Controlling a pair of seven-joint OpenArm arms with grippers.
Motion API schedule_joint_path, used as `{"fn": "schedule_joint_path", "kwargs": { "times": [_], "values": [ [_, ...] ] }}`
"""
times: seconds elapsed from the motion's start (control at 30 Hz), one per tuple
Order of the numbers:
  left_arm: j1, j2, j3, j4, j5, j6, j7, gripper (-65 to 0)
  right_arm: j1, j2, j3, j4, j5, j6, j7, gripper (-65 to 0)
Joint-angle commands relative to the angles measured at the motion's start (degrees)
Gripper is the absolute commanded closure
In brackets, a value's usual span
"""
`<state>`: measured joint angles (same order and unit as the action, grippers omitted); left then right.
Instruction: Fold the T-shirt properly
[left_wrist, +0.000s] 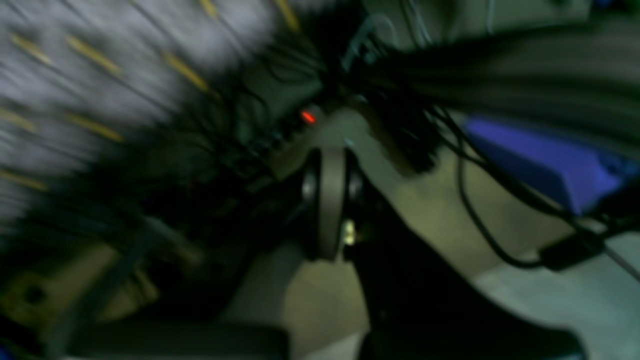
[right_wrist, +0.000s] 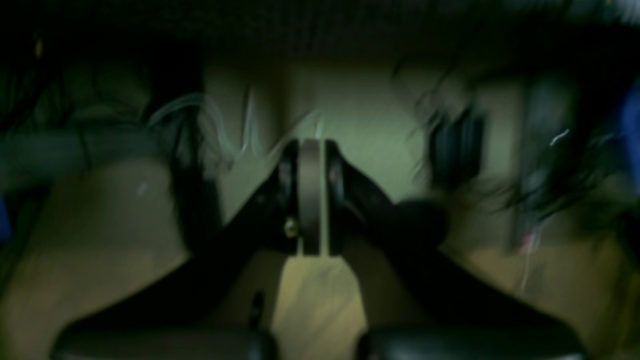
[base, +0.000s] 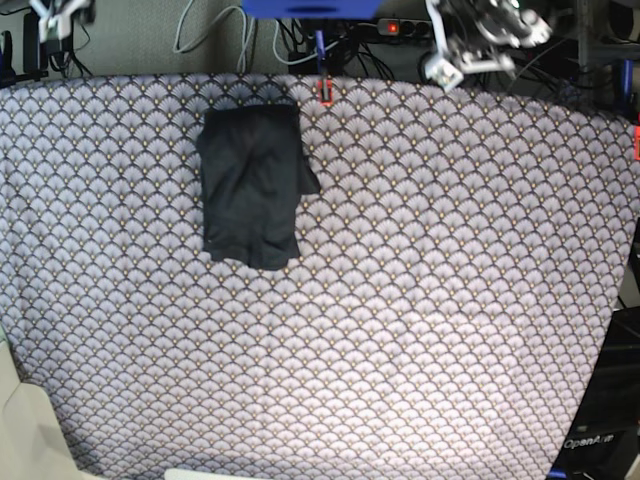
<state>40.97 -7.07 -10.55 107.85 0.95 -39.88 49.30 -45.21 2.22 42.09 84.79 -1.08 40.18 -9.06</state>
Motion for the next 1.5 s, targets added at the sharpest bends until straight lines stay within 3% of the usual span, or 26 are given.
{"fn": "schedule_joint_path", "kwargs": {
  "times": [0.0,0.17,0.37,0.43,0.5,0.53,0.57,0.67,0.77,0.87,0.93,1.1,1.23,1.47],
  "values": [
    [1.10,0.43,0.22,-1.44,0.59,-0.12,-2.40,0.0,0.07,1.17,0.42,-4.31,-0.72,-0.18,2.42,0.0],
    [1.71,3.86,-0.31,-20.60,5.95,-0.12,-16.11,0.0,10.00,3.63,4.46,-33.50,-11.45,-0.18,19.04,0.0],
    [-10.07,6.50,-6.82,-55.06,8.24,-0.12,-34.13,0.0,24.51,12.68,9.56,-72.35,-28.94,-0.18,35.57,0.0],
    [-15.34,6.68,-10.68,-66.84,9.29,-0.12,-39.94,0.0,28.02,14.97,9.39,-81.76,-34.30,-0.18,39.43,0.0],
    [-20.97,6.68,-15.26,-78.80,11.49,-0.12,-46.27,0.0,30.84,15.67,9.39,-84.79,-39.93,-0.18,39.70,0.0],
    [-23.43,6.59,-17.81,-84.60,12.90,2.03,-49.87,0.0,31.80,15.23,9.39,-84.79,-42.21,-0.18,38.64,0.0],
    [-25.72,6.50,-20.00,-90.49,14.57,6.43,-53.65,0.0,32.60,14.44,9.39,-84.79,-44.50,-0.18,37.41,0.0],
    [-30.73,4.83,-23.78,-105.70,19.66,22.08,-66.05,0.0,34.97,12.77,9.47,-84.79,-51.18,-13.15,33.02,0.0],
    [-33.28,4.65,-23.34,-107.85,22.92,36.41,-74.40,0.0,36.20,10.66,9.47,-84.79,-56.10,-24.23,30.55,0.0],
    [-33.81,4.92,-22.47,-107.85,24.32,47.75,-73.43,0.0,36.99,9.08,9.65,-84.79,-57.69,-31.44,29.94,0.0],
    [-34.95,5.18,-22.29,-107.85,24.41,52.32,-70.27,0.0,37.34,8.37,9.56,-84.79,-57.69,-35.04,29.94,0.0],
    [-35.74,5.00,-22.38,-107.85,24.32,53.20,-63.32,0.0,38.05,7.06,9.56,-84.79,-57.86,-39.09,28.18,0.0],
    [-36.44,4.83,-22.11,-107.63,24.41,53.20,-61.83,0.0,38.49,5.39,9.56,-83.78,-57.86,-42.25,25.89,0.0],
    [-36.88,5.00,-21.94,-107.72,24.68,52.76,-61.83,0.0,38.57,3.72,9.56,-83.43,-57.78,-42.60,25.63,0.0]
  ]
}}
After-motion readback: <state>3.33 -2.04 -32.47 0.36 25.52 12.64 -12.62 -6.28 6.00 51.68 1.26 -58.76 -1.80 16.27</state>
